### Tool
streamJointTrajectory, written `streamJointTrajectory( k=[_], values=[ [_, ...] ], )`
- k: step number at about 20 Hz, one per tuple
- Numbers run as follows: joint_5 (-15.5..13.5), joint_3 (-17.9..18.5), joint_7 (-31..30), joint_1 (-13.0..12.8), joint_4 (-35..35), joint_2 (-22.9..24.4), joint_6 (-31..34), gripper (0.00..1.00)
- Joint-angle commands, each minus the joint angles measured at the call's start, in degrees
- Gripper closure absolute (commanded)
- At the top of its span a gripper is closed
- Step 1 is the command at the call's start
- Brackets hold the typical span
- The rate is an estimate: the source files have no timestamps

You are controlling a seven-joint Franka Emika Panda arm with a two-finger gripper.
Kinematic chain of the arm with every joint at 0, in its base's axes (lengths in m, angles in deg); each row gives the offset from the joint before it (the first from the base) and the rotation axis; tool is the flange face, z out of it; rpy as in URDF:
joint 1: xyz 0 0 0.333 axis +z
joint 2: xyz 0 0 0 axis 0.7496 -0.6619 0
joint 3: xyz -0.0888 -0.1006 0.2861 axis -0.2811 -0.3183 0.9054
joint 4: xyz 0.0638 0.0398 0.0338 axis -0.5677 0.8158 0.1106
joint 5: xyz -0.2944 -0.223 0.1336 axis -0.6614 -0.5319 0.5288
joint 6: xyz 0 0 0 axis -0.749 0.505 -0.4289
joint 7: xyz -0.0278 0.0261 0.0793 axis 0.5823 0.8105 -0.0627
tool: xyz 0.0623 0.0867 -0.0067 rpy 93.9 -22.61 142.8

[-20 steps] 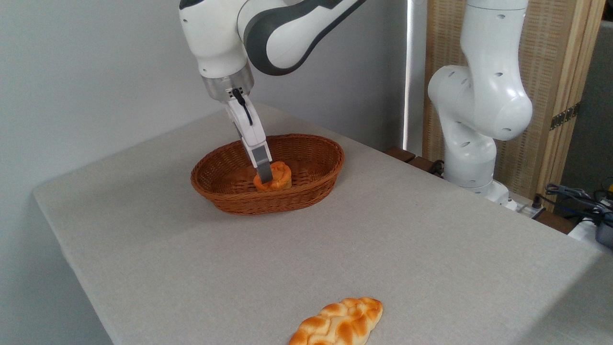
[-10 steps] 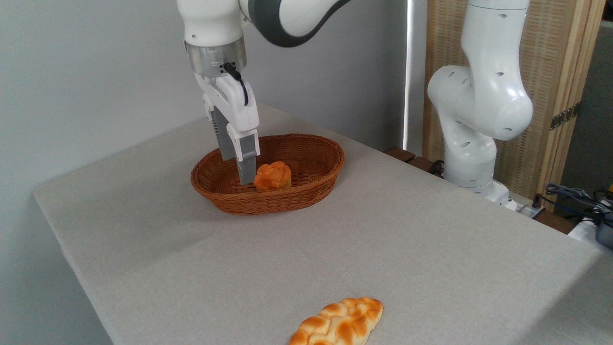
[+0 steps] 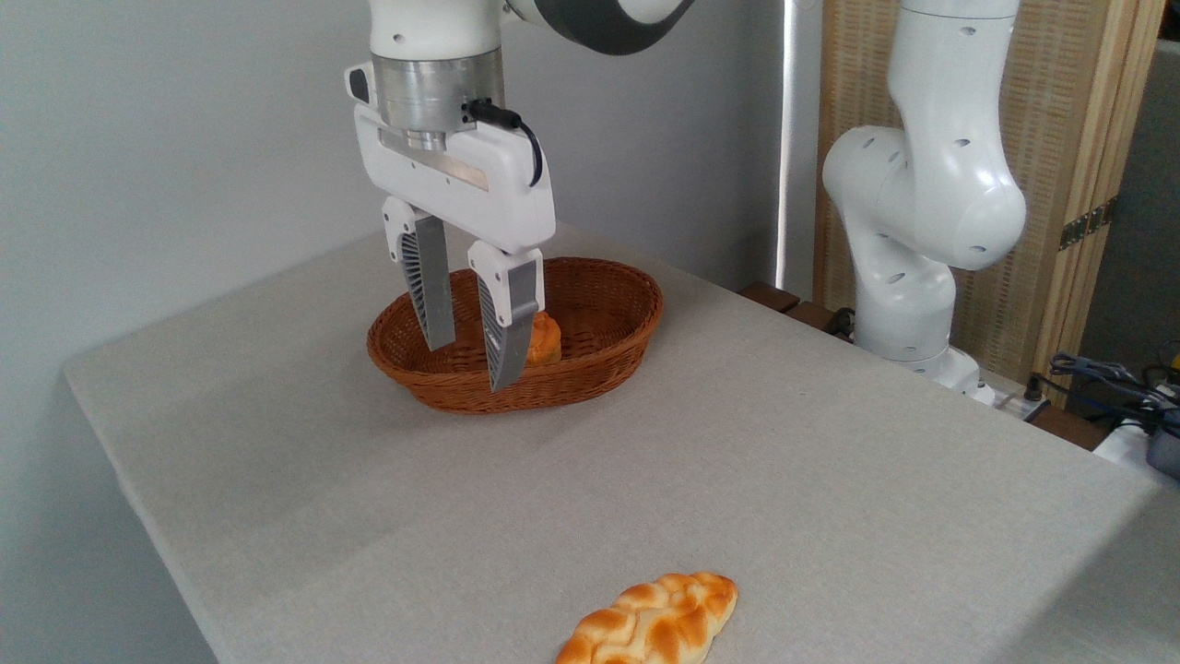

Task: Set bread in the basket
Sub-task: 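Open the gripper to release the roll and raise it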

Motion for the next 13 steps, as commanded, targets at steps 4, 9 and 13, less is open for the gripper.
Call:
streamJointTrajectory(
  k=[4,9,13],
  values=[
    [0.96,-0.18,-1.62,-0.68,-1.46,-0.39,2.0,0.0],
    [0.7,-0.27,-1.01,-0.85,-1.46,-0.47,2.27,0.0],
    [0.44,-0.36,1.44,-0.85,-1.54,-0.56,5.42,0.0]
  ],
)
